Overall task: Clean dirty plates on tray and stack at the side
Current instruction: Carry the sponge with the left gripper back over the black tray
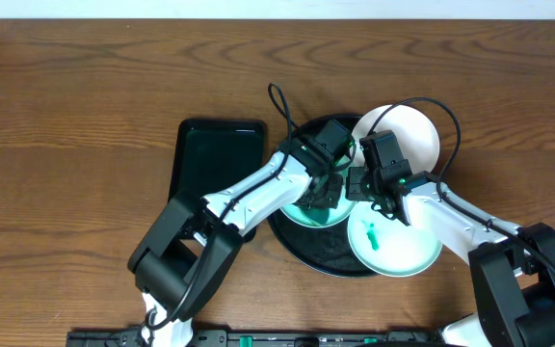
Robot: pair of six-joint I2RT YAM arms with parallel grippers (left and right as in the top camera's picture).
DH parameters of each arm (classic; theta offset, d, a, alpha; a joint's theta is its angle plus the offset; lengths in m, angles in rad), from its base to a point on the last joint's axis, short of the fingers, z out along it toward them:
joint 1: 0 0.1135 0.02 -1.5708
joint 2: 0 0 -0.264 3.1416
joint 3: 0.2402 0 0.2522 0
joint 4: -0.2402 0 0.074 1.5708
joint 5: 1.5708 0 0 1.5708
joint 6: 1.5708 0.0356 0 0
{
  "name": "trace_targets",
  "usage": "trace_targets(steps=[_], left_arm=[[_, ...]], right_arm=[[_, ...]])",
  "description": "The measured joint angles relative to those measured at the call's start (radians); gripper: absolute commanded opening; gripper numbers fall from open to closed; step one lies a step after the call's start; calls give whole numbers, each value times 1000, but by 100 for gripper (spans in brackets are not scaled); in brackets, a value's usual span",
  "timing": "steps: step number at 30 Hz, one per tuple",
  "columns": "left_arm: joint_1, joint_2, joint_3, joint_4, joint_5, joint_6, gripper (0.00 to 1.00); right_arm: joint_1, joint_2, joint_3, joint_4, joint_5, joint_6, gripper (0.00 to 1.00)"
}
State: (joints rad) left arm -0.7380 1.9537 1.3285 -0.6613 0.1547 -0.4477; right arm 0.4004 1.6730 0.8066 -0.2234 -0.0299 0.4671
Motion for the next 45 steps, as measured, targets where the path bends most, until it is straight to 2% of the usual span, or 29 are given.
trace_targets(steps=[10,22,32,38,45], left_arm=[[8,-6,2,-80,-140,0,8],[150,-6,2,-60,-142,0,8],[154,-6,2,-29,-143,0,8],[161,-14,2,-14,-90,0,7],[169,-154,2,4,-48,0,7]], right_arm=[[0,0,0,0,-27,0,1],[1,0,0,1,-45,0,1],[1,0,0,1,-53,0,1],[1,0,0,1,-53,0,1],[1,0,0,1,-53,0,1]])
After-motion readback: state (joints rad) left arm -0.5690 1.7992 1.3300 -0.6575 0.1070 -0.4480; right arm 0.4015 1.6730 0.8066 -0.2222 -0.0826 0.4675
